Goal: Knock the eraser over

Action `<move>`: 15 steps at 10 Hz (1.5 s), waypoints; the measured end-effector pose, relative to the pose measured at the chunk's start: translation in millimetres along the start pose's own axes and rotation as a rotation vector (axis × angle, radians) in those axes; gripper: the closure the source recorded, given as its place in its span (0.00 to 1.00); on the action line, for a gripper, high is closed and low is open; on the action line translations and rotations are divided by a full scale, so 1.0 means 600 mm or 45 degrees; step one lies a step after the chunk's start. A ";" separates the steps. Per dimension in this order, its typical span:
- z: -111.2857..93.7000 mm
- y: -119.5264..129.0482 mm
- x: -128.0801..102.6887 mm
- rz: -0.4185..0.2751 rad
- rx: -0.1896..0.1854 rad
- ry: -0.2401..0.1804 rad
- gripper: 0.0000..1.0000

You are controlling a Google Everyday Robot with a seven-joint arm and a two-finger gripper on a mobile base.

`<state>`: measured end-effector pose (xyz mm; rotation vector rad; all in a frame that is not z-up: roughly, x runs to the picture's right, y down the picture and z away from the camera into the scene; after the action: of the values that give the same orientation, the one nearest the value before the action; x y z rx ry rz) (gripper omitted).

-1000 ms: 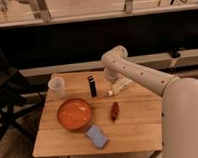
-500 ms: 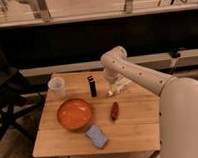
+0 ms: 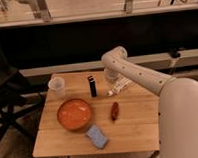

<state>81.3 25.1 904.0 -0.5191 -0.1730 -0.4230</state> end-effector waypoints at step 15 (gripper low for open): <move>0.004 -0.055 -0.109 -0.123 0.008 -0.022 1.00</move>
<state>8.2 22.9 903.4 -0.5095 -0.2167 -0.5119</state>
